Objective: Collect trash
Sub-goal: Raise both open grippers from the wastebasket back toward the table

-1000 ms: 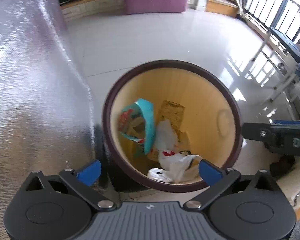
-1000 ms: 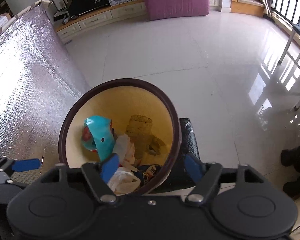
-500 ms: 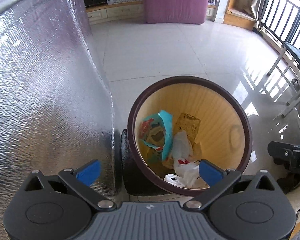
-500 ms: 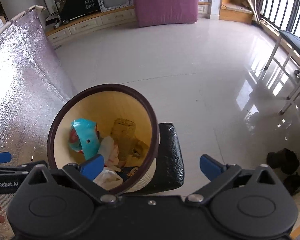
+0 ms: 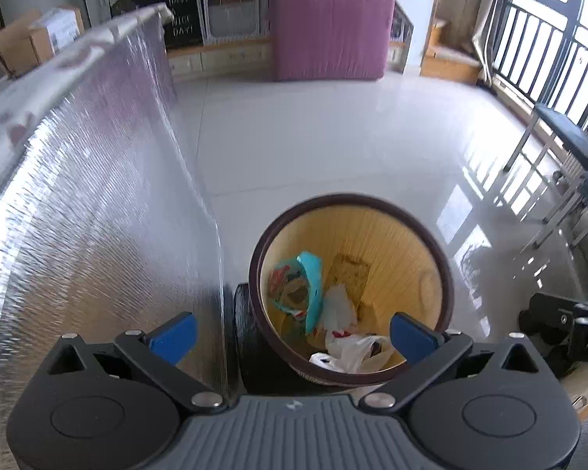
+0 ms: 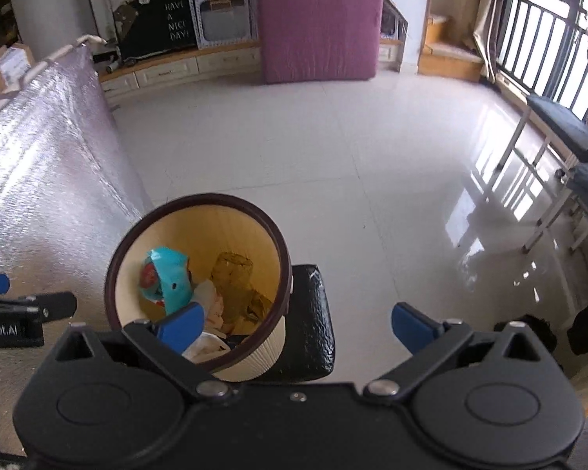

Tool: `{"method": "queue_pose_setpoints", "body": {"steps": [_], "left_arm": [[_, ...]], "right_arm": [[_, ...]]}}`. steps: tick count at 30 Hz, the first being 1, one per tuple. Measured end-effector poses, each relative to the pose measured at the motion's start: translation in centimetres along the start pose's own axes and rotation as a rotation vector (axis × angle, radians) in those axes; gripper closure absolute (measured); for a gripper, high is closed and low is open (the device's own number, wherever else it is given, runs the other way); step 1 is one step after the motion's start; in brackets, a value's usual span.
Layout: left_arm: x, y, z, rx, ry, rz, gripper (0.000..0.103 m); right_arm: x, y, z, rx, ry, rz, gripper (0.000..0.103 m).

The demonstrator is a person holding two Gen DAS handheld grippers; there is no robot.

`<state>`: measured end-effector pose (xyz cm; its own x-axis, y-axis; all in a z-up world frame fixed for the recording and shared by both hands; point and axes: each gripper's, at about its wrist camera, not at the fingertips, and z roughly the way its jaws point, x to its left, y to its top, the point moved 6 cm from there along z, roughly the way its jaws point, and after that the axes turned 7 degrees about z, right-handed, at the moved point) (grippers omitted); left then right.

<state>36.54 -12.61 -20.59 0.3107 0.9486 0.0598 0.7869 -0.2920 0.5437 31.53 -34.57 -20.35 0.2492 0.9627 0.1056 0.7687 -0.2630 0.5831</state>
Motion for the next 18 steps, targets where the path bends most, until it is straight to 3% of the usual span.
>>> {"method": "queue_pose_setpoints", "body": {"steps": [10, 18], "left_arm": [[0.5, 0.8, -6.7, -0.122, 0.002, -0.002, 0.000], [3.3, 1.5, -12.7, -0.244, 0.025, -0.020, 0.000]], "right_arm": [[0.7, 0.7, -6.6, -0.122, 0.025, 0.010, 0.000], [2.5, 2.2, -12.4, -0.255, 0.077, 0.015, 0.000]]}}
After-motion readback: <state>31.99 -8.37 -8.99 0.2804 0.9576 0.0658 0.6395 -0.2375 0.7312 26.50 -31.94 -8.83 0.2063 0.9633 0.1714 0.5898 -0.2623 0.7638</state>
